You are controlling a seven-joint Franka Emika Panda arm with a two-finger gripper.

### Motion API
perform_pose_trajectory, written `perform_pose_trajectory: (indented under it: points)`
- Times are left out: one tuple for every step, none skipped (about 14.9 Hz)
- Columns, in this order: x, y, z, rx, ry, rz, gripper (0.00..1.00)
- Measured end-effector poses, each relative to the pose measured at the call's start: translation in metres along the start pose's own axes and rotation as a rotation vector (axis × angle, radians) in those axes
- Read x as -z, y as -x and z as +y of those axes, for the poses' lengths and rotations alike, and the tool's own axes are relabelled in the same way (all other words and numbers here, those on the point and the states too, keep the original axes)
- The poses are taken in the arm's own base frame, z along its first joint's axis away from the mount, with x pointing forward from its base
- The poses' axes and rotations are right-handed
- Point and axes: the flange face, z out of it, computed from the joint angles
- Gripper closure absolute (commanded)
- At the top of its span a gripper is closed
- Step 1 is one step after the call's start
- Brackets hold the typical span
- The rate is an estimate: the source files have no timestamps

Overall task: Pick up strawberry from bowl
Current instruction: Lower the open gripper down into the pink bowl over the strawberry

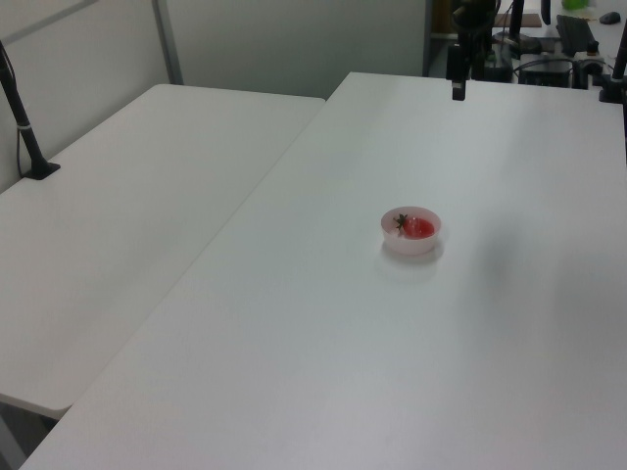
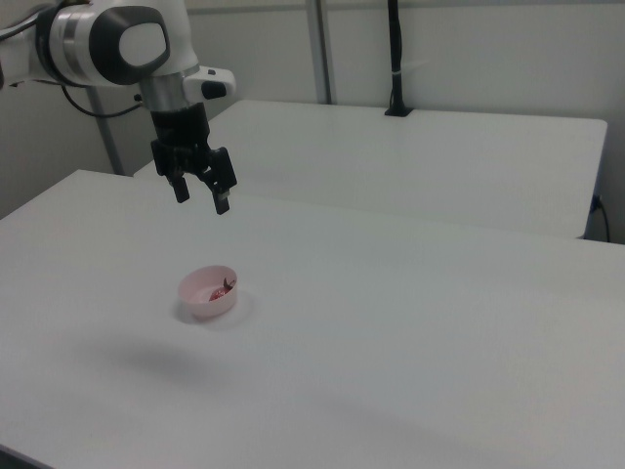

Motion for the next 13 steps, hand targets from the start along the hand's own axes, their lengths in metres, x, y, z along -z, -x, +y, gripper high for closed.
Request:
perform_pose_trajectory:
  points:
    - [-0.001, 0.000, 0.000, 0.000, 0.001, -0.002, 0.00]
    - [-0.001, 0.000, 0.000, 0.007, 0.001, -0.002, 0.00]
    - [-0.001, -0.001, 0.000, 0.016, 0.001, -0.002, 0.00]
    - [-0.002, -0.001, 0.000, 0.021, 0.001, -0.002, 0.00]
    - [-0.002, -0.001, -0.001, 0.023, 0.001, -0.003, 0.00]
    - [-0.002, -0.001, -0.001, 0.025, 0.001, -0.004, 0.00]
    - [-0.003, -0.001, -0.002, 0.026, 0.002, -0.004, 0.00]
    - [-0.004, -0.001, -0.003, 0.027, 0.002, -0.006, 0.00]
    - [-0.005, -0.002, -0.004, 0.030, 0.003, -0.009, 0.00]
    - [-0.008, -0.003, -0.008, 0.037, 0.002, -0.009, 0.00]
    - [-0.012, -0.007, -0.015, 0.047, -0.002, -0.002, 0.00]
    - [-0.018, -0.012, -0.024, 0.058, -0.008, 0.011, 0.01]
    - [-0.029, -0.018, -0.033, 0.068, -0.015, 0.018, 0.02]
